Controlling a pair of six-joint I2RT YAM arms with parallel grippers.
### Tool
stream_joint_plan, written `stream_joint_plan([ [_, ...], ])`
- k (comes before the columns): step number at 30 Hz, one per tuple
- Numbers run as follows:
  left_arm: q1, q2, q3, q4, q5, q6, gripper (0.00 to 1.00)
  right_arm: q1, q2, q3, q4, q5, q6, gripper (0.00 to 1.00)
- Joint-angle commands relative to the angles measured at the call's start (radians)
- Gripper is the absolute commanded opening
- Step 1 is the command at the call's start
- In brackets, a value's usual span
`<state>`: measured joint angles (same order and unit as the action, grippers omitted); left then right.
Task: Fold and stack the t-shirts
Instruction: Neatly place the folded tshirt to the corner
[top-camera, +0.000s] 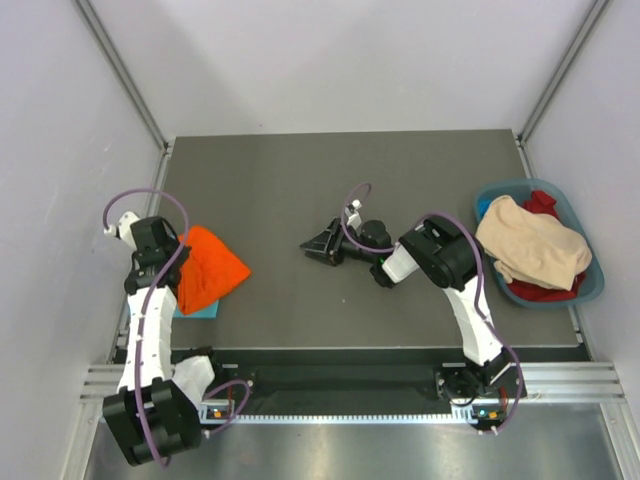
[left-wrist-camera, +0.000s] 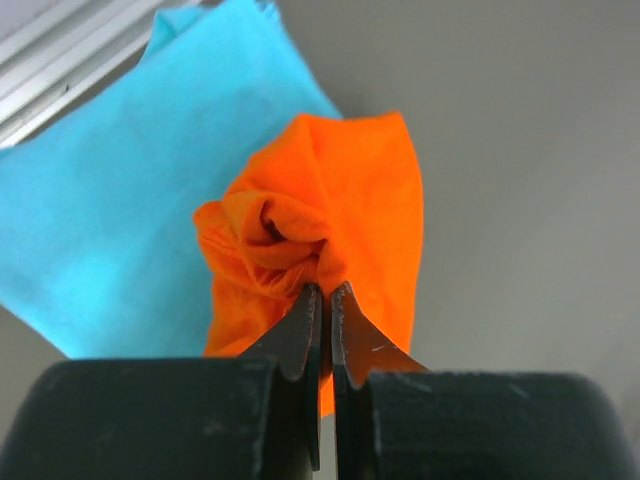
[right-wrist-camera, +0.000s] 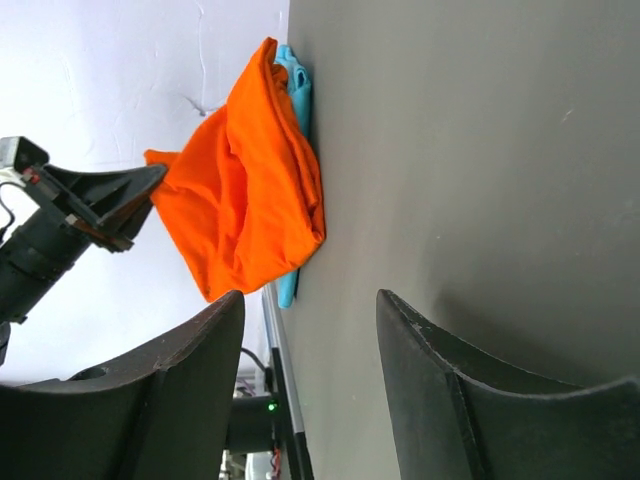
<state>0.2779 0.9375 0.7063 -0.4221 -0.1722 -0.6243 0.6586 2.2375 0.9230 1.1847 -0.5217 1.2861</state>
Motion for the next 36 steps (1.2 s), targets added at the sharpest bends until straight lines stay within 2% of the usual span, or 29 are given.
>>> stream_joint_plan([
  [1, -0.013, -0.023, 0.079, 0.062, -0.020, 0.009, 0.00, -0.019, 0.008, -0.009, 0.084, -0.009, 0.005, 0.56],
  [9, -0.013, 0.015, 0.255, -0.088, -0.098, -0.015, 0.00, -0.024, 0.008, -0.009, 0.099, -0.015, 0.018, 0.56],
  [15, -0.013, 0.081, 0.361, -0.288, -0.271, -0.086, 0.00, -0.025, 0.001, -0.015, 0.108, -0.018, 0.021, 0.56],
  [16, -0.011, 0.090, 0.366, -0.311, -0.335, -0.092, 0.00, -0.027, -0.001, -0.016, 0.110, -0.018, 0.022, 0.56],
  [21, -0.003, 0.063, 0.306, -0.389, -0.461, -0.170, 0.00, -0.028, -0.012, -0.023, 0.118, -0.020, 0.019, 0.56],
  [25, 0.001, 0.029, 0.272, -0.377, -0.463, -0.187, 0.00, -0.028, -0.015, -0.001, 0.087, -0.037, -0.001, 0.56],
  [28, 0.001, 0.021, 0.271, -0.320, -0.376, -0.164, 0.00, -0.016, -0.032, 0.036, -0.090, -0.026, -0.071, 0.57],
  [31, 0.001, 0.032, 0.280, -0.314, -0.354, -0.164, 0.00, 0.015, -0.059, 0.098, -0.262, 0.014, -0.186, 0.58],
  [33, 0.001, 0.040, 0.285, -0.322, -0.339, -0.164, 0.00, 0.062, -0.078, 0.175, -0.454, 0.095, -0.272, 0.59],
  [34, 0.001, 0.040, 0.279, -0.325, -0.343, -0.164, 0.00, 0.081, -0.082, 0.209, -0.603, 0.168, -0.298, 0.60],
  [36, 0.001, 0.034, 0.271, -0.339, -0.368, -0.164, 0.00, 0.146, -0.079, 0.322, -0.753, 0.257, -0.324, 0.61],
])
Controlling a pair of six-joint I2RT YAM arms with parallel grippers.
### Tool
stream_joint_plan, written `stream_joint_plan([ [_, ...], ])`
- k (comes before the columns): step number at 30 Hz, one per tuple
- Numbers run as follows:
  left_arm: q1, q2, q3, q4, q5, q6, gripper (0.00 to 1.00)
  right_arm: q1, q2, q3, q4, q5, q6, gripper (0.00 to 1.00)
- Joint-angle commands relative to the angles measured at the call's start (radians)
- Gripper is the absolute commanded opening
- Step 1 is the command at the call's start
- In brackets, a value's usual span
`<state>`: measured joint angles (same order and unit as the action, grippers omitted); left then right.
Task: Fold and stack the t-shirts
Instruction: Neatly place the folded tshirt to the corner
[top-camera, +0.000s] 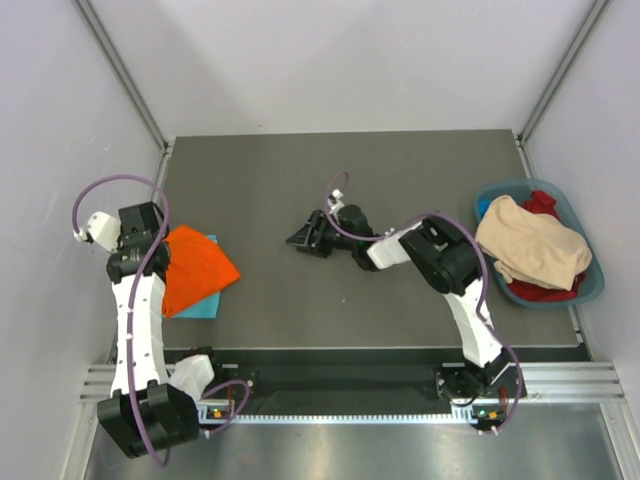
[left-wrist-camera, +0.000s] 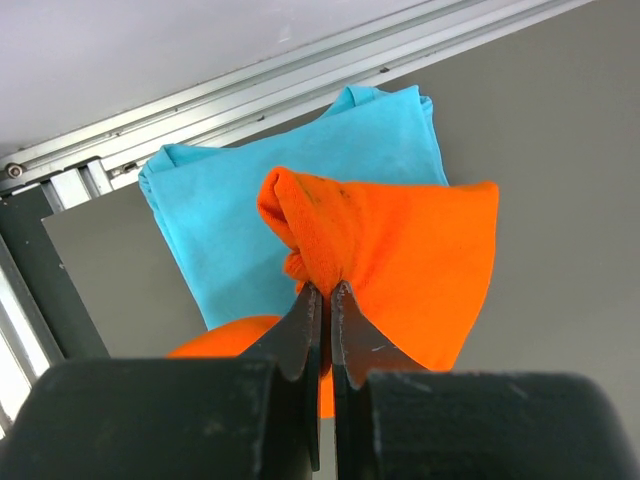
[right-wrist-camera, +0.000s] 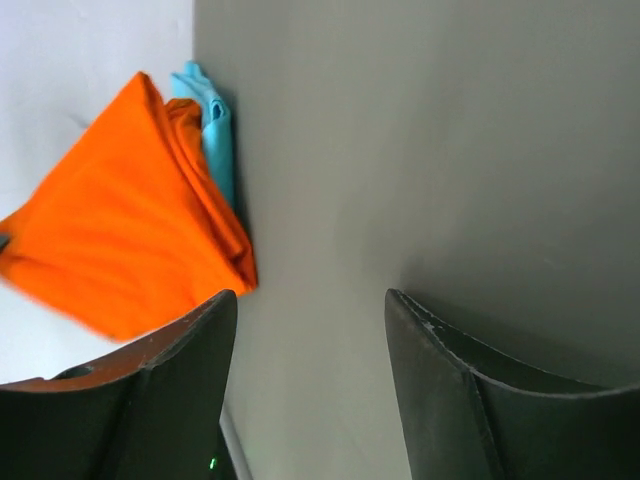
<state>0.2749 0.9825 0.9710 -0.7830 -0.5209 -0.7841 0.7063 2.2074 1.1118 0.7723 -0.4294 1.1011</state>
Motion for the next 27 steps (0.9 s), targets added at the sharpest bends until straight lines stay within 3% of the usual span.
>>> stream_joint_plan([
  [1, 0.004, -0.018, -0.005, 0.024, -0.042, -0.004, 0.00, 0.119, -0.043, 0.163, -0.373, 0.202, -0.138, 0.62],
  [6, 0.004, -0.041, -0.029, 0.056, -0.036, -0.014, 0.00, 0.244, 0.037, 0.374, -0.514, 0.303, -0.100, 0.63],
  [9, 0.004, -0.033, -0.034, 0.070, -0.010, -0.015, 0.00, 0.292, 0.057, 0.416, -0.574, 0.398, -0.040, 0.63],
  [14, 0.004, -0.025, -0.043, 0.091, 0.022, -0.009, 0.00, 0.323, 0.060, 0.344, -0.541, 0.509, 0.138, 0.64],
  [23, 0.004, -0.033, -0.069, 0.122, 0.039, 0.003, 0.00, 0.355, 0.097, 0.313, -0.404, 0.512, 0.299, 0.63],
  [27, 0.006, -0.025, -0.058, 0.125, 0.047, 0.003, 0.00, 0.386, 0.098, 0.321, -0.462, 0.544, 0.362, 0.61],
])
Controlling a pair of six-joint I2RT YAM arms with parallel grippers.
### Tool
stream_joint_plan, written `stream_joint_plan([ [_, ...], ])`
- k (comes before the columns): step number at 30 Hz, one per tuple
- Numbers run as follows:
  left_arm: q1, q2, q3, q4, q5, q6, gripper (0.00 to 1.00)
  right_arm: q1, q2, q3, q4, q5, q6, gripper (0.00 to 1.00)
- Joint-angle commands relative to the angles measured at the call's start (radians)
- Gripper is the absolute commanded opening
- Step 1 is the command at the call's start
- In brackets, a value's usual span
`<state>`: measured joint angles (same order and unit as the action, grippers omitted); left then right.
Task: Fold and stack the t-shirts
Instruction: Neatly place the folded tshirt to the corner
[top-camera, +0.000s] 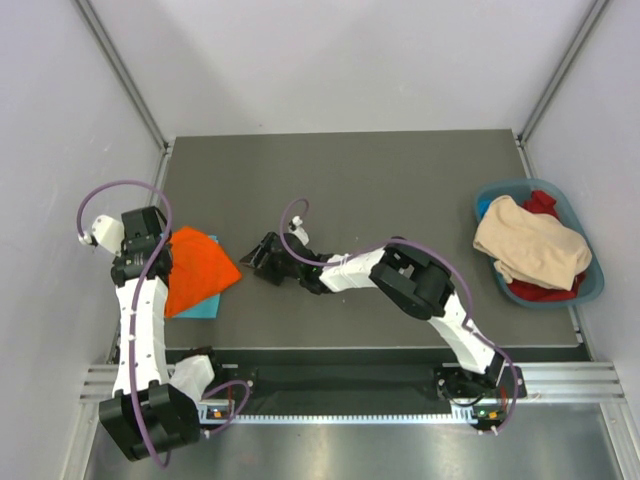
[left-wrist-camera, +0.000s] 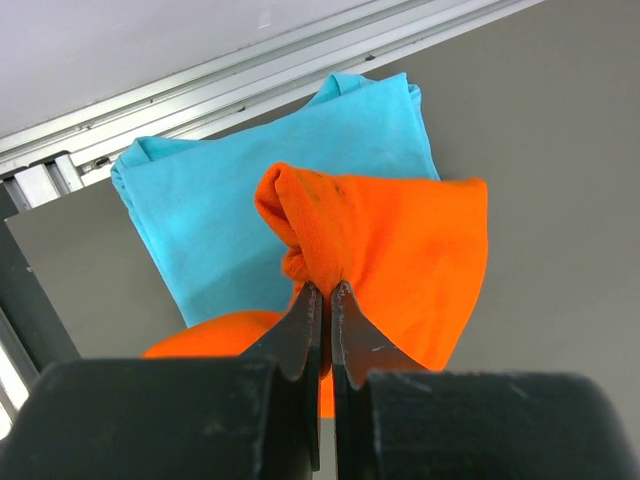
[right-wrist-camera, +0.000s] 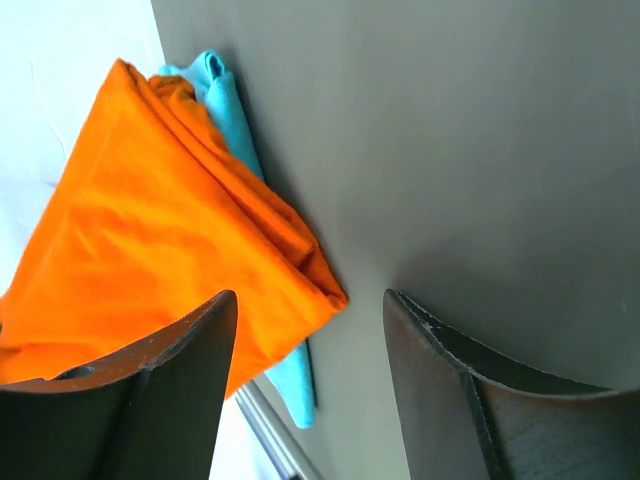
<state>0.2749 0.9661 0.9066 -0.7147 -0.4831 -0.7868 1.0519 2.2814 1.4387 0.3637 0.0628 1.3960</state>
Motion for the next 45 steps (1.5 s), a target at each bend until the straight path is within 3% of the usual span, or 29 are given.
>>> stream_joint_plan([
  [1, 0.004, -0.006, 0.011, 0.058, 0.012, 0.006, 0.00, 0.048, 0.018, -0.011, -0.054, 0.087, 0.069, 0.61],
  [20, 0.004, -0.004, 0.020, 0.063, 0.024, 0.008, 0.00, 0.092, 0.121, 0.124, -0.229, 0.132, 0.136, 0.57],
  [26, 0.004, -0.006, 0.018, 0.060, 0.026, 0.006, 0.00, 0.083, 0.125, 0.112, -0.209, 0.140, 0.123, 0.42],
  [28, 0.004, -0.001, 0.015, 0.063, 0.028, 0.004, 0.00, 0.080, 0.116, 0.104, -0.184, 0.147, 0.106, 0.24],
  [29, 0.004, 0.002, 0.014, 0.061, 0.028, 0.004, 0.00, 0.076, 0.112, 0.101, -0.181, 0.157, 0.068, 0.18],
  [30, 0.004, 0.000, 0.014, 0.061, 0.025, 0.004, 0.00, 0.073, 0.104, 0.103, -0.168, 0.166, 0.040, 0.03],
  [31, 0.006, 0.000, 0.015, 0.061, 0.020, 0.008, 0.00, 0.068, 0.089, 0.103, -0.161, 0.184, 0.006, 0.00],
  [40, 0.006, -0.006, 0.055, 0.046, -0.064, 0.061, 0.00, 0.002, -0.060, 0.084, -0.006, 0.200, -0.430, 0.00],
  [45, 0.006, -0.023, 0.081, 0.027, -0.120, 0.089, 0.00, 0.000, -0.068, 0.156, 0.001, 0.158, -0.551, 0.00],
])
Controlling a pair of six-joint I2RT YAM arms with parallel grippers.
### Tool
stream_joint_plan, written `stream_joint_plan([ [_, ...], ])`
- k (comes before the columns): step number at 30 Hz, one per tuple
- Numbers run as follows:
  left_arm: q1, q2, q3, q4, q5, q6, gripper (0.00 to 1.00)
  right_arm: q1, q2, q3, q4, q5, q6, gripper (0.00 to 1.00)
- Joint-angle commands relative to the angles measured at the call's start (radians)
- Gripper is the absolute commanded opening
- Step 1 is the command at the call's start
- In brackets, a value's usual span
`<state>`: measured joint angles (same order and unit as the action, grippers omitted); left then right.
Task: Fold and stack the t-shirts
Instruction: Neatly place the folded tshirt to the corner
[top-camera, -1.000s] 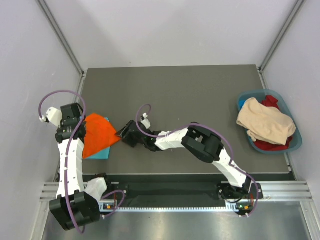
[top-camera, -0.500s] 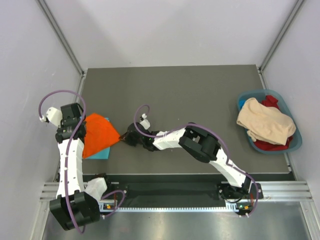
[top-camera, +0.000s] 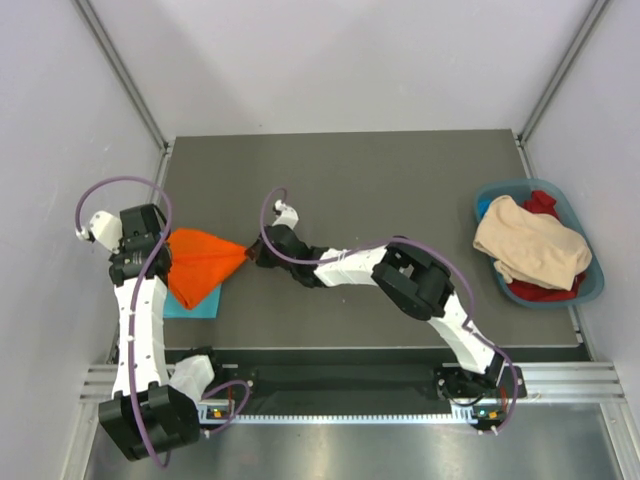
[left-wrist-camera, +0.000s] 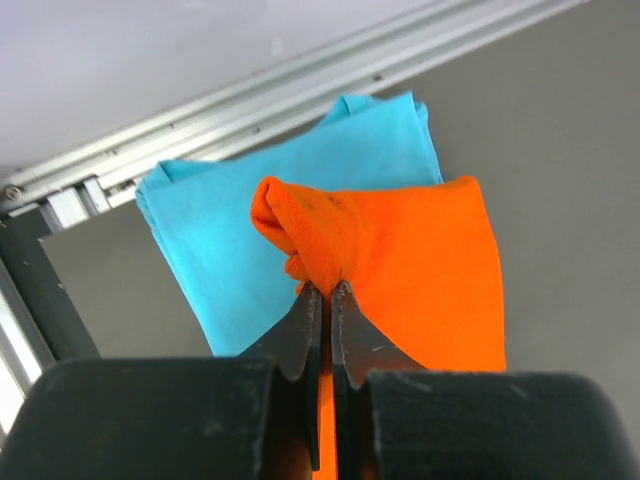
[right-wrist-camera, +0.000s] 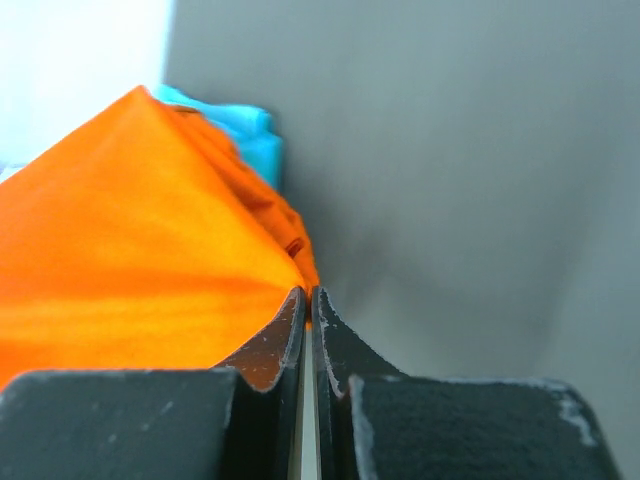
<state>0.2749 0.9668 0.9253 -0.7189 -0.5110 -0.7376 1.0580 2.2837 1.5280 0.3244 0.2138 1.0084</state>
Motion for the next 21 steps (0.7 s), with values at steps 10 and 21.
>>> stream_joint_plan([
  [10, 0.036, -0.048, 0.046, 0.016, -0.152, 0.078, 0.00, -0.032, 0.106, 0.371, 0.005, -0.211, -0.332, 0.00],
  [21, 0.149, -0.099, -0.104, 0.010, -0.080, 0.089, 0.00, -0.052, 0.249, 0.552, -0.068, -0.287, -0.387, 0.00],
])
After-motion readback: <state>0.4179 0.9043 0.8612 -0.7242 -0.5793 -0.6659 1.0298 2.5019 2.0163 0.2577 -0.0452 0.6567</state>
